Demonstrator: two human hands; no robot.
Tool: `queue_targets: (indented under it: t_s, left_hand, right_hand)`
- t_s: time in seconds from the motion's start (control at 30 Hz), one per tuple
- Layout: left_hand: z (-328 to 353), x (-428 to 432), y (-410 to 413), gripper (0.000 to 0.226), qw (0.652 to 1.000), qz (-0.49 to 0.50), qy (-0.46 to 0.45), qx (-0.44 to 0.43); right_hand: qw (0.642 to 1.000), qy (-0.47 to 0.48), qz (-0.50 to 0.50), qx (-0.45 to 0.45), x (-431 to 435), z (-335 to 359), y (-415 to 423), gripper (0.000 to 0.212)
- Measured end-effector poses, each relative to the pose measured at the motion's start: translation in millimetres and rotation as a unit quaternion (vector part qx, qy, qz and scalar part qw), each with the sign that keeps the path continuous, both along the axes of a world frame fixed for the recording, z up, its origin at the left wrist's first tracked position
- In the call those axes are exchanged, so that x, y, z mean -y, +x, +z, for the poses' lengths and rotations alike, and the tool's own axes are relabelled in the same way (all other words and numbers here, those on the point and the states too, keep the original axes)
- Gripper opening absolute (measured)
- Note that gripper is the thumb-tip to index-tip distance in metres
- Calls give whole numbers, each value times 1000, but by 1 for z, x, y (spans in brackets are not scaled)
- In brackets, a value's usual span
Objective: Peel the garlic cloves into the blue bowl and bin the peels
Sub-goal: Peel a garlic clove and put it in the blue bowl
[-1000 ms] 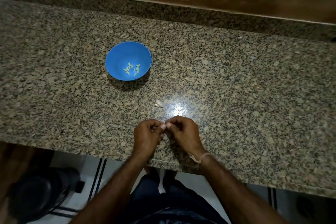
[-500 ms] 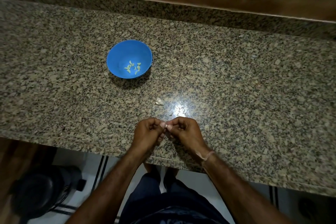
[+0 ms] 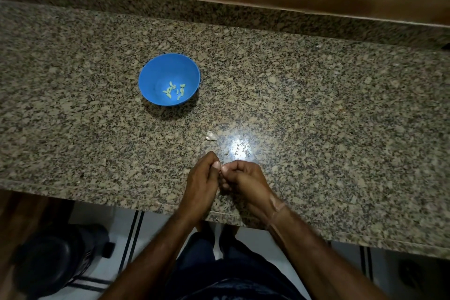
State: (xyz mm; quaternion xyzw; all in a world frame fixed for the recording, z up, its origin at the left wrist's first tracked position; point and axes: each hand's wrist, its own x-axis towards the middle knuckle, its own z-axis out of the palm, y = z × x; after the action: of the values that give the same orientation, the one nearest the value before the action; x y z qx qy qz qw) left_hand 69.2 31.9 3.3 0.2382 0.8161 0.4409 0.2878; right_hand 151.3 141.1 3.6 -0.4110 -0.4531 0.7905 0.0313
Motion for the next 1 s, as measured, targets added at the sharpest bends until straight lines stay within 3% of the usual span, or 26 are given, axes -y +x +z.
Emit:
queue_targets:
  t_s: [0.07,0.2,0.3,0.37,0.4,0.43,0.5,0.57,0.6,0.67,0.77,0.8,0.87,0.93,0.97,1.0]
  left_hand:
    - [-1,0,0,25,998,-14,8,-62]
    - [-1,0,3,27,998,-9,-20,-56]
    - [9,-8,2,26,989,45,-21,138]
    - [13,-12,-3,28,946,86,-1,313]
    - [14,-12,-5,29,932,94,7,351]
    - [14,-13,-4,29,935,95,13,342]
    - [12,-10,1,29,984,66,-5,168]
    - [8,-4,6,27,999,28,-17,-10]
    - [9,-4,6,26,999,25,-15,-28]
    - [9,-6,3,27,996,48,-13,74]
    - [12,-11,-9,29,926,105,-4,361]
    - [16,-12,-9,28,919,110,-6,379]
    - [17,-13,-3,25,969,76,-23,232]
    - [16,-8,4,23,996,65,-41,33]
    - [17,-7,3,25,997,66,-38,19]
    - [20,-8,1,30,995,70,-19,75]
  right_hand:
    - [997,-75,-9,9,3,0,-1,21]
    - [999,17,43,-4,9,-4,-3,31]
    - [972,216,91,19,8,-3,-6,30]
    - [939,329,97,22,9,-4,-6,29]
    - [924,369,99,27,9,-3,-6,29]
    - [913,394,102,33,9,-1,-7,29]
    - [933,341,111,35,6,-2,-9,34]
    - [977,175,114,39,8,0,-14,40]
    - [987,103,108,52,11,2,-16,40]
    - [989,120,83,31,17,-1,-17,37]
    - [912,394,111,39,15,-6,-9,32]
    - [894,428,121,51,14,-5,-9,32]
    - [916,375,132,52,12,-7,-12,34]
    - [969,224,93,38,15,3,-19,35]
    - [974,210,77,29,17,2,-21,34]
    - [954,284,89,24,18,-1,-21,33]
